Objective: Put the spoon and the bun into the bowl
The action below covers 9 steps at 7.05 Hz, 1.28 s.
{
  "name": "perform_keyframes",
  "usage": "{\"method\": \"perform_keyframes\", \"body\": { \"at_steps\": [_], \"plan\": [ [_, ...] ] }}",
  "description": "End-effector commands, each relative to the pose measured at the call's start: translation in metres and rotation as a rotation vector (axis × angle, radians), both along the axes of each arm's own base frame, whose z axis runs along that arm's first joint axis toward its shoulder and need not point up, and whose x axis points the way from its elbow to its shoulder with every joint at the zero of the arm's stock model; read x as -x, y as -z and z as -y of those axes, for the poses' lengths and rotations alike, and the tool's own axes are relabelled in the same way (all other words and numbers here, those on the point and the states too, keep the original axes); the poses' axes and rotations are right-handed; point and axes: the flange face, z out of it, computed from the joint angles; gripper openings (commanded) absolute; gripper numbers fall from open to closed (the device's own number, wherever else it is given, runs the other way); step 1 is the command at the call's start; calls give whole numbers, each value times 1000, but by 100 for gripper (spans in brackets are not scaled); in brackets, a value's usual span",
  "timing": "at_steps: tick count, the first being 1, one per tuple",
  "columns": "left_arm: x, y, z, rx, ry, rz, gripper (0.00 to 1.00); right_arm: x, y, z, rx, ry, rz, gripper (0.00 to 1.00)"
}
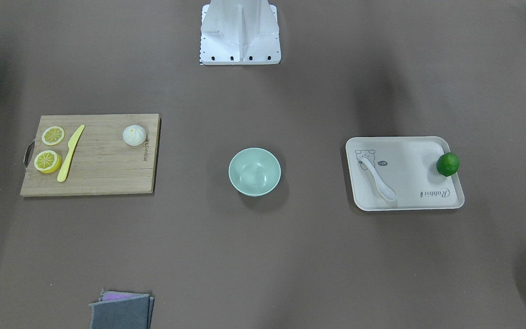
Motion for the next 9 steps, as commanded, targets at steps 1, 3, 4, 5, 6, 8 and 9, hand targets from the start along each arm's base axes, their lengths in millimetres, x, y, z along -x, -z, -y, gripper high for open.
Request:
{"method": "perform_keyframes", "body": {
  "at_steps": [1,3,4,5,6,8,9],
  "plan": [
    [4,-8,-5,22,10,-1,98,-11,-4,-5,9,-25,1,100],
    [4,-10,-5,28,12,-2,98,-18,-6,-12,16,-42,5,100],
    [4,-11,-6,32,14,-2,99,-18,-8,-14,23,-43,13,100],
    [4,-11,-5,31,14,-2,98,-17,-7,-15,21,-41,17,100],
    [4,-9,-5,26,14,-2,98,-17,-8,-15,22,-41,19,100],
    [3,0,-1,9,15,-3,99,-17,-5,-13,16,-42,19,100],
    [3,4,-1,-1,14,-6,98,-17,-5,-14,17,-42,17,100]
  ]
}}
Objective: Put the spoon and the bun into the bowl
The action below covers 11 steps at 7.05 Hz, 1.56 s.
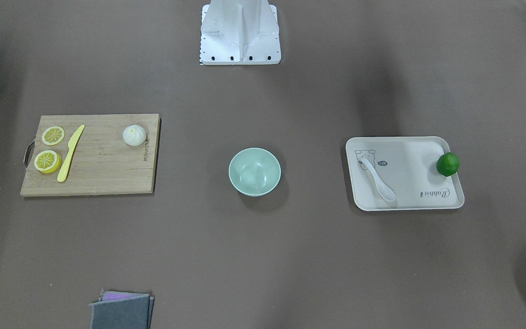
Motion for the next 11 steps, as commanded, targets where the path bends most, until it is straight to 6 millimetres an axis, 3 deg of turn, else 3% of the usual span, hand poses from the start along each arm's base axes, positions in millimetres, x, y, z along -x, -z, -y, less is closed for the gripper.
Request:
{"method": "perform_keyframes", "body": {
  "at_steps": [1,4,5,6,7,8,9,11],
  "plan": [
    [-2,17,1,-37,-5,-4,98,0,1,-1,-2,-1,-1,100],
    [-15,67,28,-151,-30,-5,98,4,24,21,-61,9,-5,100],
    [-36,82,39,-225,-75,-12,99,7,48,34,-145,15,3,100],
    [-68,88,44,-257,-105,-38,98,27,51,40,-192,43,45,100],
    [-116,105,75,-197,-83,-85,99,49,60,44,-172,43,102,100],
    [-169,119,93,-203,-159,-102,99,98,78,56,-141,75,125,100],
    [-192,113,104,-247,-138,1,99,125,95,66,-137,70,106,100],
    [-212,107,100,-292,-126,46,98,158,93,62,-193,75,114,100]
  ]
}}
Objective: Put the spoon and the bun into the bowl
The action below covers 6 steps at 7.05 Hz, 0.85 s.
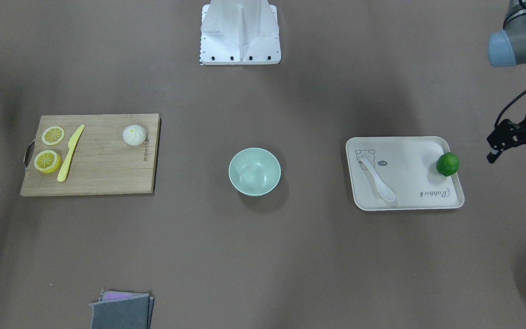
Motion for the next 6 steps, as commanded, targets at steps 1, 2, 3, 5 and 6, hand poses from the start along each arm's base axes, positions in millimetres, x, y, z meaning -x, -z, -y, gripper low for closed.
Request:
{"method": "perform_keyframes", "body": {
  "at_steps": [1,2,3,5,6],
  "plan": [
    [-21,11,7,37,65,-32,97,35,3,-1,6,-16,9,100],
    [-48,12,17,88,89,-53,97,43,6,-1,7,-10,11,100],
    [-55,17,19,97,93,-66,97,52,10,0,7,-3,13,100],
    [-85,41,6,180,184,-145,98,96,36,8,46,-79,1,100],
    [-120,51,-6,183,235,-140,98,123,43,5,26,-71,7,100]
  ]
}}
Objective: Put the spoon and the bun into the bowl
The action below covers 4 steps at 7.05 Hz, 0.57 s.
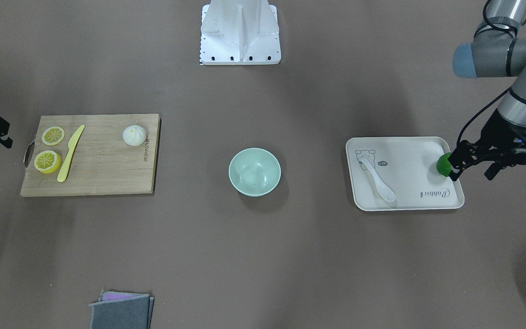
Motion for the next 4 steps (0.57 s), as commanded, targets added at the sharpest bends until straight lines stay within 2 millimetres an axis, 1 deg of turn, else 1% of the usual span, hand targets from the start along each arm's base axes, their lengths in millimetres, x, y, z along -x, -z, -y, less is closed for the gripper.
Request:
{"method": "perform_keyframes", "body": {
  "at_steps": [1,2,3,4],
  "plan": [
    [-61,31,-13,23,75,-19,98,51,28,0,-8,-10,20,100],
    [-70,37,-11,41,74,0,98,78,36,-5,8,-16,16,100],
    [-75,38,-9,34,88,20,98,96,44,-8,20,-33,16,100],
    [-89,33,-14,31,83,38,98,101,54,-7,30,-48,32,100]
  ]
}}
